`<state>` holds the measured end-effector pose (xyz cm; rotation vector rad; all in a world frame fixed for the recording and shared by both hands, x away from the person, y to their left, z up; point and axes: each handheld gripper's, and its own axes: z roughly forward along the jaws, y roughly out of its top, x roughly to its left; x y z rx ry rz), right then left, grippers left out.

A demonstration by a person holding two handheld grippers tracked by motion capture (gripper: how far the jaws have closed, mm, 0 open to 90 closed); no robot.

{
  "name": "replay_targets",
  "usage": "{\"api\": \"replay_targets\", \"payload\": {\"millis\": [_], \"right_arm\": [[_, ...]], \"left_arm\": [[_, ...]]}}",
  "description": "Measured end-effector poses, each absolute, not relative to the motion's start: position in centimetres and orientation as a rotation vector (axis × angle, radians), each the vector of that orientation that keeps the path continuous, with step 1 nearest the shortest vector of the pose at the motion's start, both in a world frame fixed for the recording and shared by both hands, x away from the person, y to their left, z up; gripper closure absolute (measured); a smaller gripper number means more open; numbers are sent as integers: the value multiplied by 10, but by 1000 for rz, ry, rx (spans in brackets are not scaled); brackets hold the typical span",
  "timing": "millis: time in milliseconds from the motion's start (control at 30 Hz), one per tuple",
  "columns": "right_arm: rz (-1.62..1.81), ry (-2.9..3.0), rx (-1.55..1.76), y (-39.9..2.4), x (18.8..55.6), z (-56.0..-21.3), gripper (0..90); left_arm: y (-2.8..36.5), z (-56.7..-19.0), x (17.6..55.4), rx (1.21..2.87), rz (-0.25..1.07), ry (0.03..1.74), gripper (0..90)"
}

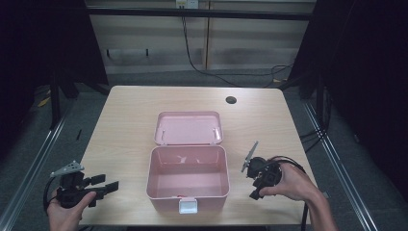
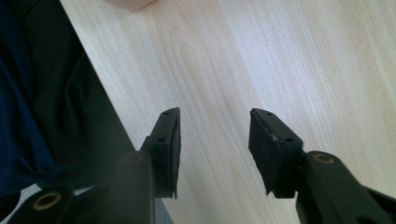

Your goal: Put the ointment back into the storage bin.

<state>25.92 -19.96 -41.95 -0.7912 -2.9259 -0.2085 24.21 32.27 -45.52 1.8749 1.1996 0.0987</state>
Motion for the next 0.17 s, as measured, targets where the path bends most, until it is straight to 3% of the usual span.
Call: {"api": "replay_targets", "payload": {"millis": [167], "right_arm": [[-228,-2912,-825,-204,260,-428,461]], "left_arm": [[323,-455,242,1880,99,1198,256]]}}
